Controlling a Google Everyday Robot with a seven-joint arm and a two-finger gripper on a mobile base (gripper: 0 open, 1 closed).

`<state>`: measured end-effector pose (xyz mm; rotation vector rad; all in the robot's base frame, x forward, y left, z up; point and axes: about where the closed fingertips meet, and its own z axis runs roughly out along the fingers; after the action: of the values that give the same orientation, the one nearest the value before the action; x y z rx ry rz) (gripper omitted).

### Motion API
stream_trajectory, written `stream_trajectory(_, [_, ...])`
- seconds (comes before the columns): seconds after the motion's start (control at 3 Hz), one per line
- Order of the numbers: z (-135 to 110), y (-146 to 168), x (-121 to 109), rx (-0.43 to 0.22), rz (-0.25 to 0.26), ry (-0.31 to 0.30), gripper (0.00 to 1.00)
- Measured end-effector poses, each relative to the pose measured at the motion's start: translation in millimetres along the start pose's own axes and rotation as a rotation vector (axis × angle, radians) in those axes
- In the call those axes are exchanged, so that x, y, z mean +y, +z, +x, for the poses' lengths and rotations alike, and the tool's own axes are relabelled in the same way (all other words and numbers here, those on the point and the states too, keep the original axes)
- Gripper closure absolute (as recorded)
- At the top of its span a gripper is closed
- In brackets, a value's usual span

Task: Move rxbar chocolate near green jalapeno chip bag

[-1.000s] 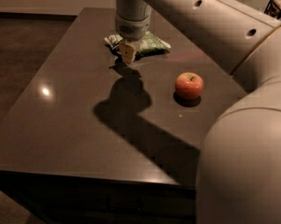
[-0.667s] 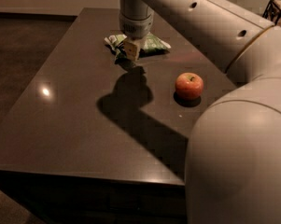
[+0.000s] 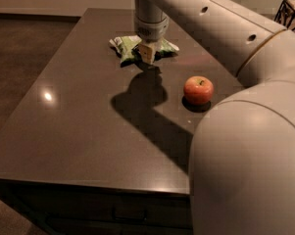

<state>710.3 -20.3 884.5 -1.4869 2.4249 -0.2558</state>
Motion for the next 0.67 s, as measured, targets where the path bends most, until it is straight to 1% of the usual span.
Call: stream_trajectory(0.67, [-1.5, 5.0, 0.0, -0.002, -0.001, -0.002, 0.14])
